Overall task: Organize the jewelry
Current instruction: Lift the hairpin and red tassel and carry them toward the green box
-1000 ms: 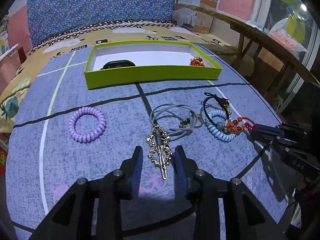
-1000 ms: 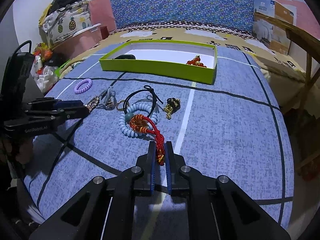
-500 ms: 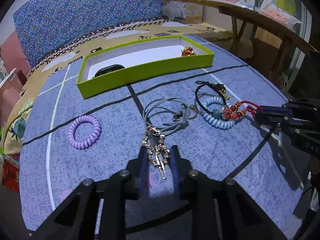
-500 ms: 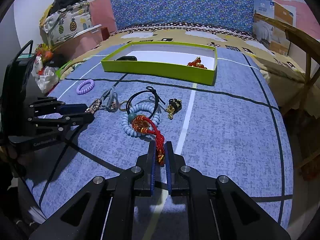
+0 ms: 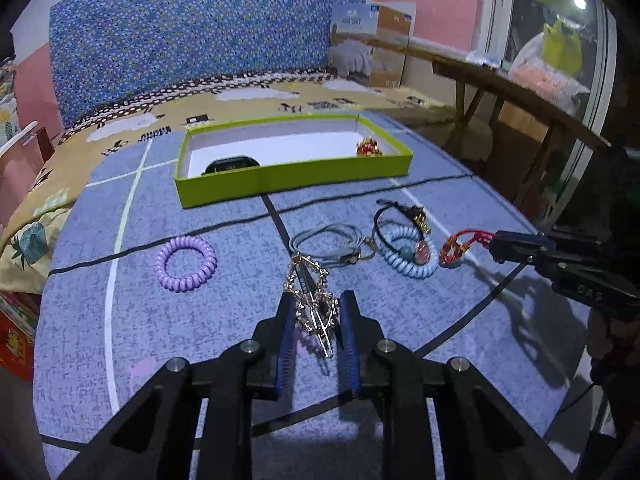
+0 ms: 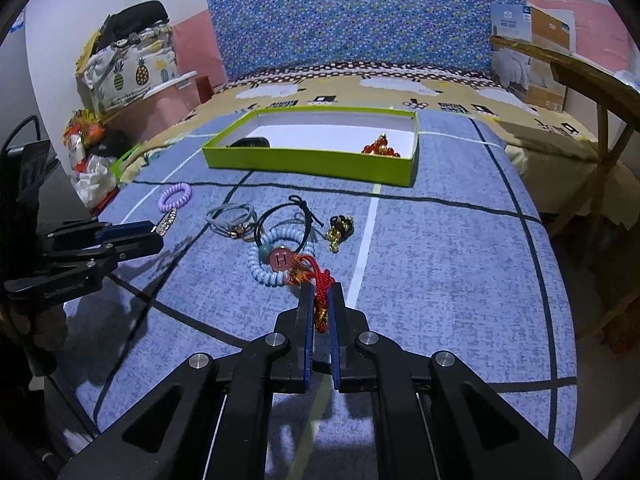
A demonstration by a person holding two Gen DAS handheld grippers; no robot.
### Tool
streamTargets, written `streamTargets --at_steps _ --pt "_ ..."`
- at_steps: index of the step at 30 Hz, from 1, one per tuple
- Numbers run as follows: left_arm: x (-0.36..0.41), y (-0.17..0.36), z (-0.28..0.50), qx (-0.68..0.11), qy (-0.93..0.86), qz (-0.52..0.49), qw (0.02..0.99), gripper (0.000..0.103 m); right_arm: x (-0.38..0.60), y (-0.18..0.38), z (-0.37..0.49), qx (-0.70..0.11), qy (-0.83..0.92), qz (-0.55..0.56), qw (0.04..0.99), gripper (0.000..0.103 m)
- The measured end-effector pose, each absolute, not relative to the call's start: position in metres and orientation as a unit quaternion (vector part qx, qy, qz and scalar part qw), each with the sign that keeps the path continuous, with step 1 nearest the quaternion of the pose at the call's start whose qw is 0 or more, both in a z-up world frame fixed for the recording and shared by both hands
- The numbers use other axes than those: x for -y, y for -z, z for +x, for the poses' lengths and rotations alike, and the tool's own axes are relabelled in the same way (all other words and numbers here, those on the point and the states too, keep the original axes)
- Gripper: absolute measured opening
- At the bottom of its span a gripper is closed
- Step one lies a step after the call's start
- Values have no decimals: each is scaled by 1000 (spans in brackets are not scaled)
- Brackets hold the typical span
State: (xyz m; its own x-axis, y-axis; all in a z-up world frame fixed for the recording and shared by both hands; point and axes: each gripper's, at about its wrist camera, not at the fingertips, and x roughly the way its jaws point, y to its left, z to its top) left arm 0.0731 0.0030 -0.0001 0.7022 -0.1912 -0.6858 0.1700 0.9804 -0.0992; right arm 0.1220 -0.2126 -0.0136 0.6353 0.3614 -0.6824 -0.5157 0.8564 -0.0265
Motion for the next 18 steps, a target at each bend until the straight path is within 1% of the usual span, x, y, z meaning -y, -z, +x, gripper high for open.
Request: streamTargets --at_steps 18 --pt "-2 -23 80 -345 97 -15 934 23 212 -13 124 -314 -248 -97 911 5"
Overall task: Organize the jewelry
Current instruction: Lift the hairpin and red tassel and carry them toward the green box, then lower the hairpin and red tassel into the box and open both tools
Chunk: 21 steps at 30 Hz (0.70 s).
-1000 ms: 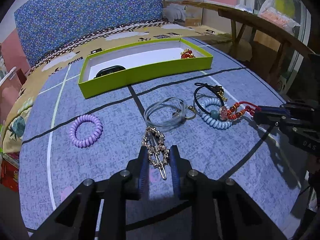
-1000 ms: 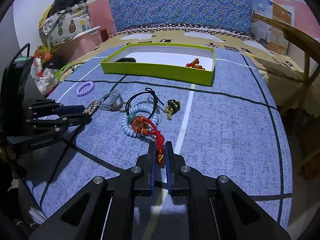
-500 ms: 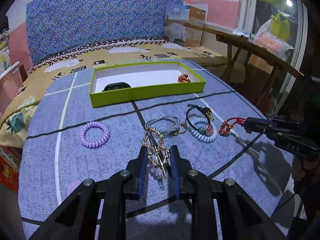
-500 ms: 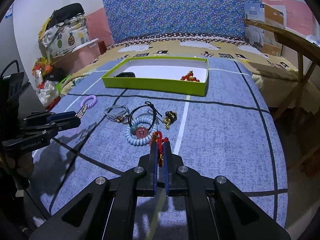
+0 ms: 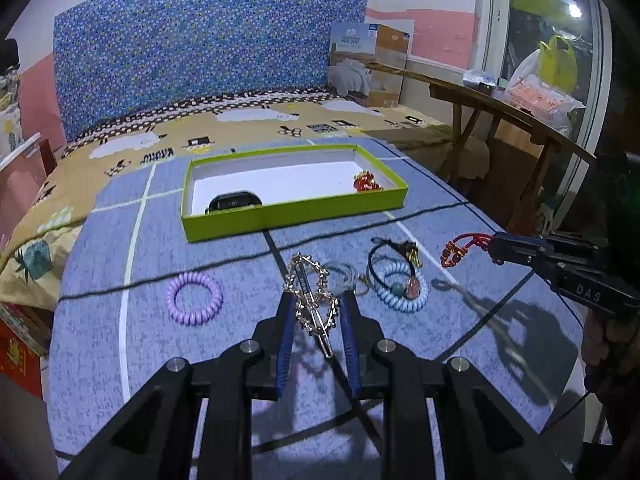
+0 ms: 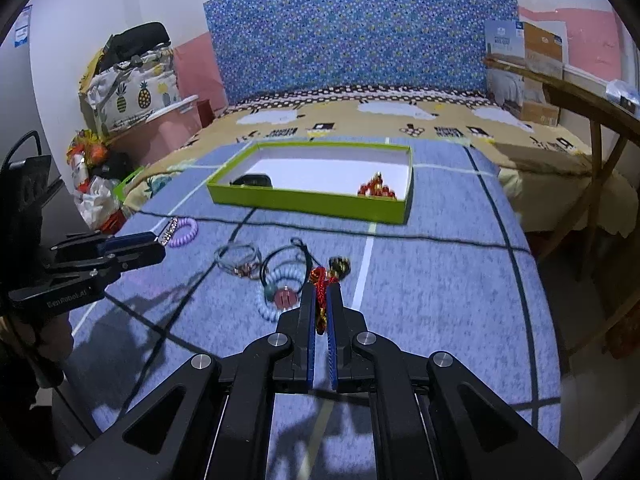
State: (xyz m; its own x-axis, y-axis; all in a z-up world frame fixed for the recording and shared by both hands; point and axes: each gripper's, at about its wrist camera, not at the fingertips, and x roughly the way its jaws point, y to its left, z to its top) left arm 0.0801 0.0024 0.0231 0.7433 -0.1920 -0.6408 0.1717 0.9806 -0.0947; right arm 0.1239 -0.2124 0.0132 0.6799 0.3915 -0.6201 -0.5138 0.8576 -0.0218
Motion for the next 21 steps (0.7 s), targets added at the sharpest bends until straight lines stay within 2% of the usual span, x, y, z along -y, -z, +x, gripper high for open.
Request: streamTargets --at_steps 11,21 --pt "-6 -38 122 -329 93 -3 940 23 203 -36 165 -292 -252 -82 919 5" --pt "-25 -47 194 -325 67 21 943 23 185 -50 230 -286 -245 -83 923 5"
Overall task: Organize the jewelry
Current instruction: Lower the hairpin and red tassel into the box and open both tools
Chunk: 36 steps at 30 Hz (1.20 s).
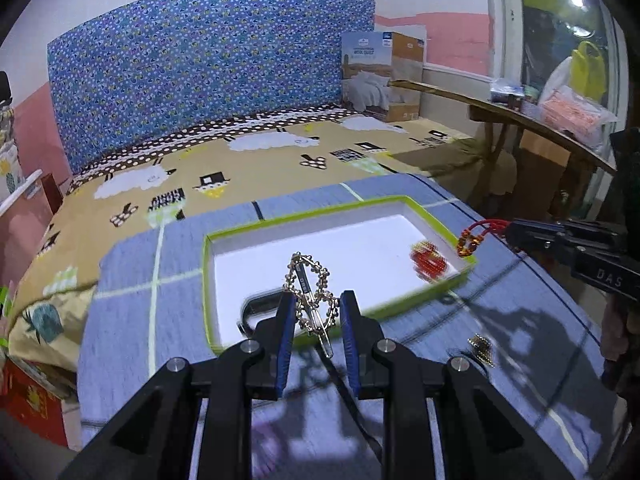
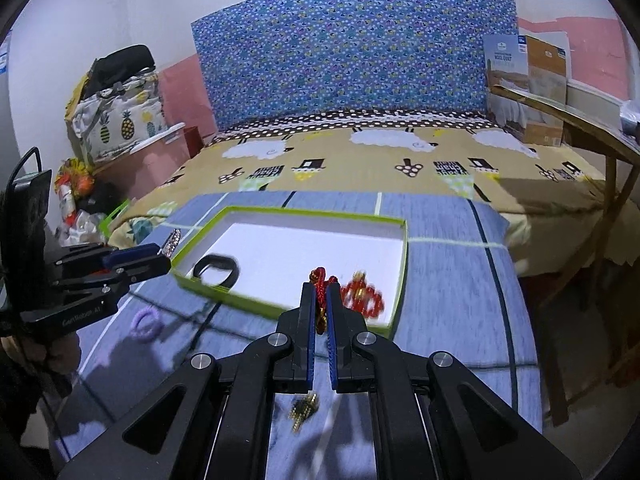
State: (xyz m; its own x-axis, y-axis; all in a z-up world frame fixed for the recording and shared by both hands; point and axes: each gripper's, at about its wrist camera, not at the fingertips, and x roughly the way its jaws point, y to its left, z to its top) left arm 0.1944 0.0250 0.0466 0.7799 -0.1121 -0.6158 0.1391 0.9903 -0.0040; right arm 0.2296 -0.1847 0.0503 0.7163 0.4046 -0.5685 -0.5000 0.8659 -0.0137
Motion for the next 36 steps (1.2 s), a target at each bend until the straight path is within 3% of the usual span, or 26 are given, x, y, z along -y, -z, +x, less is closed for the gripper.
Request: streamTargets --at_steps 14,28,36 --pt "-54 -13 291 -375 7 47 926 23 165 -26 330 -316 -215 -88 920 5" --pt "-54 20 320 -427 -7 55 903 24 169 6 367 -368 -179 -90 908 5" --pt "-53 20 321 -429 4 42 902 24 169 6 365 -372 -181 -92 906 16"
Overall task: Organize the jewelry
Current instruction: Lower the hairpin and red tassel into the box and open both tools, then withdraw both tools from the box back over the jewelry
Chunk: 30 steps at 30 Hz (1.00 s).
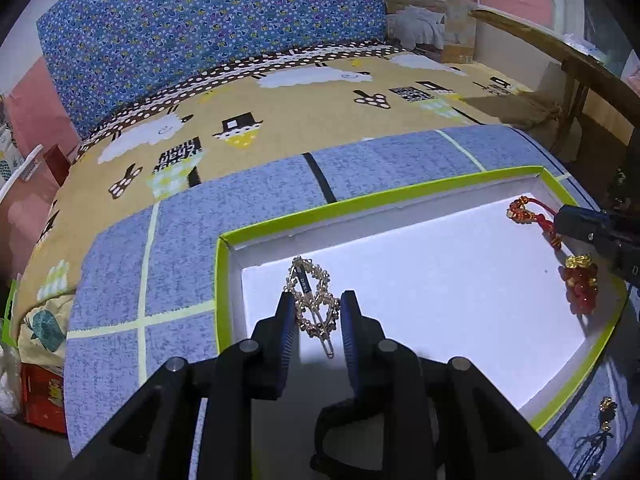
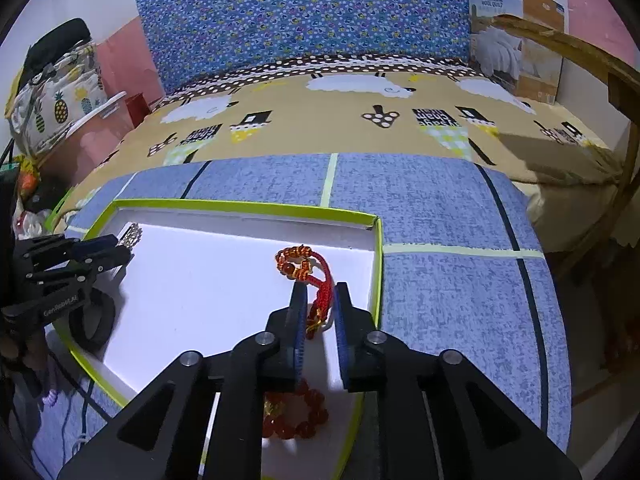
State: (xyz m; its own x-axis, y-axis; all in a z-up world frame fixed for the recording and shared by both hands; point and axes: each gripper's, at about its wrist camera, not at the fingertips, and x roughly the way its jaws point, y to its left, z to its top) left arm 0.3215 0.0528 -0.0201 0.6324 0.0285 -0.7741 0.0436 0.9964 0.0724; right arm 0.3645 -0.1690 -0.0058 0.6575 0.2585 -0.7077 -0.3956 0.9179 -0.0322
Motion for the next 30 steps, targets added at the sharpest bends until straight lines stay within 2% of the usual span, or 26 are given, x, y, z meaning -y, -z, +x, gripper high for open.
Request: streamTargets --at_steps 4,17,30 --pt "-53 14 314 -417 10 36 908 24 169 1 356 -363 -184 -92 909 25" --pt "-62 -25 232 -341 16 -23 940 24 178 -28 273 -313 -208 -90 922 26" --pt "-39 -33 127 -304 53 -40 950 24 197 -22 171 -298 -239 -84 920 26"
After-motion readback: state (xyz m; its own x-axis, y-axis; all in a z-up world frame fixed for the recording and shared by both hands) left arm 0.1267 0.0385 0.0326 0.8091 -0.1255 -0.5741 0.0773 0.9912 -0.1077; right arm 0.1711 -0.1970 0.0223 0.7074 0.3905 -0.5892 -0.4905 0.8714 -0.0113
